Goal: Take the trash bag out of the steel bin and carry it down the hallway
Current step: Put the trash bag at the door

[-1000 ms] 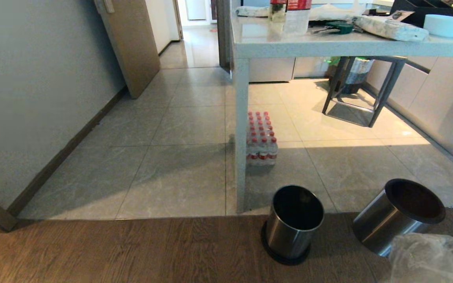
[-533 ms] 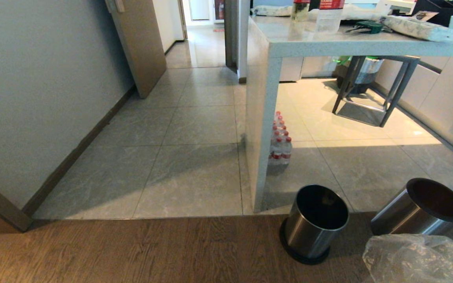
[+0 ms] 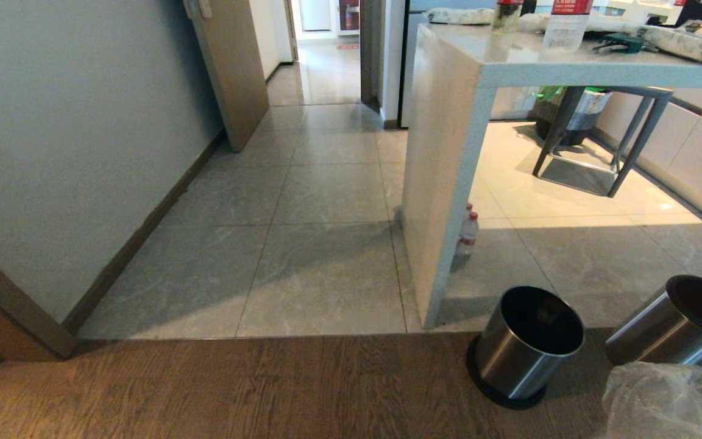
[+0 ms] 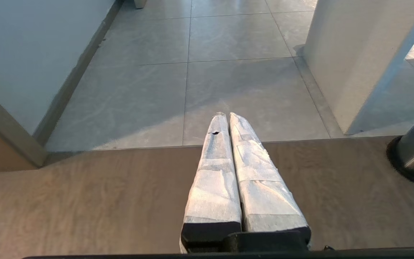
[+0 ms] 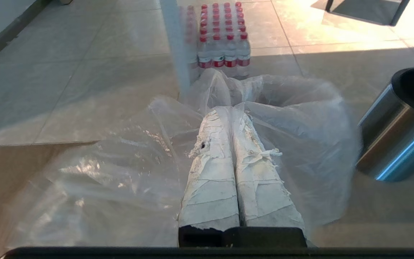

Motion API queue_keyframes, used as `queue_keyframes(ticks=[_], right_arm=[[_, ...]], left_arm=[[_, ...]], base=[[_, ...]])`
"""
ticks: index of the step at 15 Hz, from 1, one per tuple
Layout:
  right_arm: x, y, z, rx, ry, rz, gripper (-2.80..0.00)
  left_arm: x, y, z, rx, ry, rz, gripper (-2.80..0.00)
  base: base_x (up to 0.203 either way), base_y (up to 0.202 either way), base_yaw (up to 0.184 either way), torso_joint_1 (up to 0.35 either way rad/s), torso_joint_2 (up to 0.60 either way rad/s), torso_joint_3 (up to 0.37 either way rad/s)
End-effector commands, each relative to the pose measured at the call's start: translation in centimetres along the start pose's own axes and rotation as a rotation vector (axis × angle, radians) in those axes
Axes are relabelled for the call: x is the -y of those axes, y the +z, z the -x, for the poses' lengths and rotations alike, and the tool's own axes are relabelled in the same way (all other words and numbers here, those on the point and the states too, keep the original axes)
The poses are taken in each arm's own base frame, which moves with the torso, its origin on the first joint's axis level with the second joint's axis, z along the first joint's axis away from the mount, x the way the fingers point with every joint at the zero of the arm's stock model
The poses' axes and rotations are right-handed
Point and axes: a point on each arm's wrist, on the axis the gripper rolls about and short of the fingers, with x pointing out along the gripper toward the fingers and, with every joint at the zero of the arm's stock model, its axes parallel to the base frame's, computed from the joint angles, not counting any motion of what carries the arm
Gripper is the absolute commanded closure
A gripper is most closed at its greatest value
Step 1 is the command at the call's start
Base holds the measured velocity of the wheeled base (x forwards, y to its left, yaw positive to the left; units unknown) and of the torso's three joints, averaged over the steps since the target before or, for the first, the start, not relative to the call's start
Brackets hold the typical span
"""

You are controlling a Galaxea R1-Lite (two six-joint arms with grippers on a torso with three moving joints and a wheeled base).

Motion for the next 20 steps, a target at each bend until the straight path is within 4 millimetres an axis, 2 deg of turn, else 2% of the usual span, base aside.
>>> queue_keyframes(ticks=[1, 15, 20], right_arm=[[0.00, -0.03, -0.03, -0.003, 0.000, 0.000, 0.00], [0.00, -0.03, -0.03, -0.003, 0.000, 0.000, 0.00], [0.00, -0.03, -0.03, -0.003, 0.000, 0.000, 0.00]], left_arm=[[0.00, 0.00, 0.00, -0.001, 0.000, 0.000, 0.00], [0.00, 0.00, 0.00, -0.001, 0.000, 0.004, 0.00], [0.00, 0.00, 0.00, -0.001, 0.000, 0.003, 0.00]], base=[[0.000, 0.191, -0.002, 0.002, 0.00, 0.002], [0.000, 0.191, 0.001, 0.001, 0.00, 0.001], [0.000, 0.047, 0.000, -0.001, 0.00, 0.000]])
